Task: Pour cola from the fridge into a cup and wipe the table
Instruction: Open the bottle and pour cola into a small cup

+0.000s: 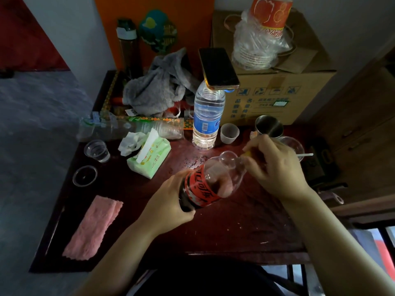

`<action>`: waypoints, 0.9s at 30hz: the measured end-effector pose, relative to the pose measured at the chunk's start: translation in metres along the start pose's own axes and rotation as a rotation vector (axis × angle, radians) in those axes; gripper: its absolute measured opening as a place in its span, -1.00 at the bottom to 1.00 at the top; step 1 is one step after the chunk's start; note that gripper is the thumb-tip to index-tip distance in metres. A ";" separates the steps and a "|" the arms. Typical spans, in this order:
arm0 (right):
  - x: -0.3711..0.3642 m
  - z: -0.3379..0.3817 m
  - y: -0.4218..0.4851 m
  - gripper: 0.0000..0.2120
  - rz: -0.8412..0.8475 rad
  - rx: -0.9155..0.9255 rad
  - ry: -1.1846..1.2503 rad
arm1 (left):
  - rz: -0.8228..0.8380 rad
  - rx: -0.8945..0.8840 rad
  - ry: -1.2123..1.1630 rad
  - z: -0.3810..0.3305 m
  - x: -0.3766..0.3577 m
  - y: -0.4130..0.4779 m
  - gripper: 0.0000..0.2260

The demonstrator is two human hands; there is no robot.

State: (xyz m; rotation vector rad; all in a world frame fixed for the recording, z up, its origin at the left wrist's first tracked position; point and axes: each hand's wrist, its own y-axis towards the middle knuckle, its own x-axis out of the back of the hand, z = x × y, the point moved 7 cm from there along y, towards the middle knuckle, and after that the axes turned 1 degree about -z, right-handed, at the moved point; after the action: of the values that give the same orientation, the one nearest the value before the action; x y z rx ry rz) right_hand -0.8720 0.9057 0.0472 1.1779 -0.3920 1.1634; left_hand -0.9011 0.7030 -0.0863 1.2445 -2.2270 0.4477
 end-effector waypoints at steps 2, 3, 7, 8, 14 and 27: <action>-0.003 -0.009 -0.002 -0.71 0.088 -0.140 0.085 | -0.024 0.000 0.000 0.001 0.003 0.000 -0.27; -0.003 -0.012 -0.003 -0.70 0.123 -0.186 0.133 | -0.034 -0.005 0.005 0.001 0.004 0.001 -0.27; 0.000 -0.016 -0.011 -0.69 0.171 -0.291 0.255 | -0.037 -0.009 0.042 0.004 0.006 0.003 -0.28; 0.001 -0.016 -0.012 -0.70 0.178 -0.298 0.270 | -0.035 -0.006 0.046 0.005 0.007 0.003 -0.28; 0.002 -0.018 -0.014 -0.47 0.221 -0.346 0.159 | -0.025 -0.012 0.077 0.005 0.006 0.003 -0.27; -0.003 -0.026 -0.019 -0.46 0.309 -0.390 0.184 | -0.035 -0.024 0.101 0.008 0.006 0.001 -0.28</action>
State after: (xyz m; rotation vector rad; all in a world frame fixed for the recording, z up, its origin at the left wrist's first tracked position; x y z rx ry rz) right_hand -0.8647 0.9280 0.0249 0.6793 -0.6427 1.3742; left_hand -0.9067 0.6949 -0.0892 1.2199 -2.1171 0.4591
